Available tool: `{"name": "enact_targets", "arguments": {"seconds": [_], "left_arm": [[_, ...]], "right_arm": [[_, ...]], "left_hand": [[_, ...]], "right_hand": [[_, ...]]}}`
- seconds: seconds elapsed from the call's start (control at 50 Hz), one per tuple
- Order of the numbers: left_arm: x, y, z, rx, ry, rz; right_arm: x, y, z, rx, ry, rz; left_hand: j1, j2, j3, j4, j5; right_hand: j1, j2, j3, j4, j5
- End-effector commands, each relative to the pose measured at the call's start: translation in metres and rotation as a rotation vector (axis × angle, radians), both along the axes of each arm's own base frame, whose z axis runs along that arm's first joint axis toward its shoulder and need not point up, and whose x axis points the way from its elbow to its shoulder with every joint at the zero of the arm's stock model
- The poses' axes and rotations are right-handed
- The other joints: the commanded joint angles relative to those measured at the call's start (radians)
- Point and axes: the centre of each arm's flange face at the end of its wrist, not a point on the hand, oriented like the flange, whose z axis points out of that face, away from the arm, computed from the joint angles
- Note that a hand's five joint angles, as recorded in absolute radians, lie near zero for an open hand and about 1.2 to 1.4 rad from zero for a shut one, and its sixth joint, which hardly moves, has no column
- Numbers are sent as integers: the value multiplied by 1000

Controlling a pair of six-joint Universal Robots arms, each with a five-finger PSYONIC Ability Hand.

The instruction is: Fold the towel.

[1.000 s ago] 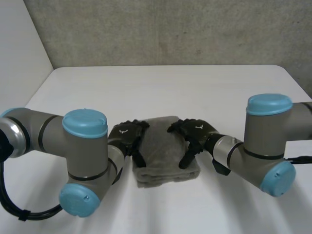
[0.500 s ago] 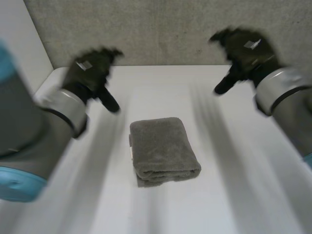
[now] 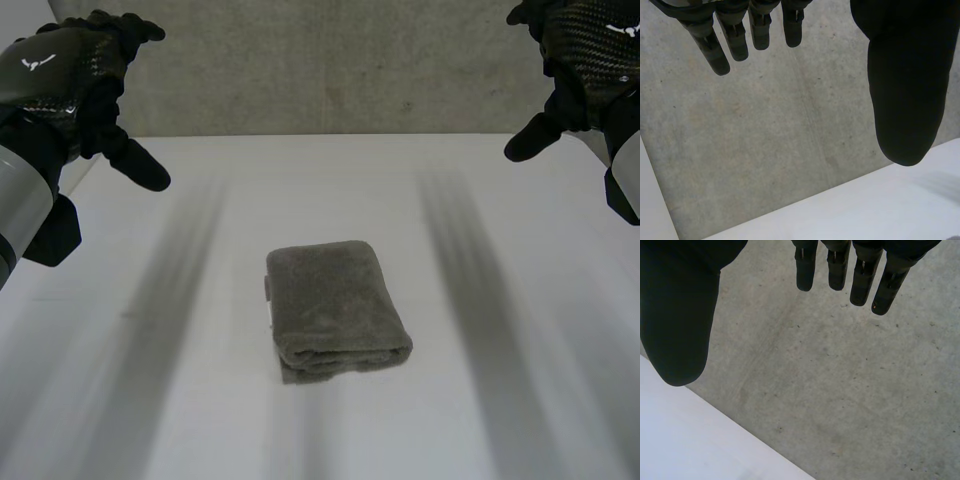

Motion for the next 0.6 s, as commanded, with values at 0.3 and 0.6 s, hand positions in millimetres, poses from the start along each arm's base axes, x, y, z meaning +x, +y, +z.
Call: {"name": "enact_targets", "arguments": {"seconds": [0.3,0.6], "left_arm": [[1,0,2,-27,13,8],[-1,8,7,-55,26,-14]], "right_arm": [[-4,1,6,-14,-10,-11],[-5,5,13,-36,-23,-7]], "left_hand": [[-2,10,8,8,-25],[-2,10,8,8,-25]], "right_hand": [[-36,-62,-41,-61,-65],[-36,-62,-41,-61,-65]]}}
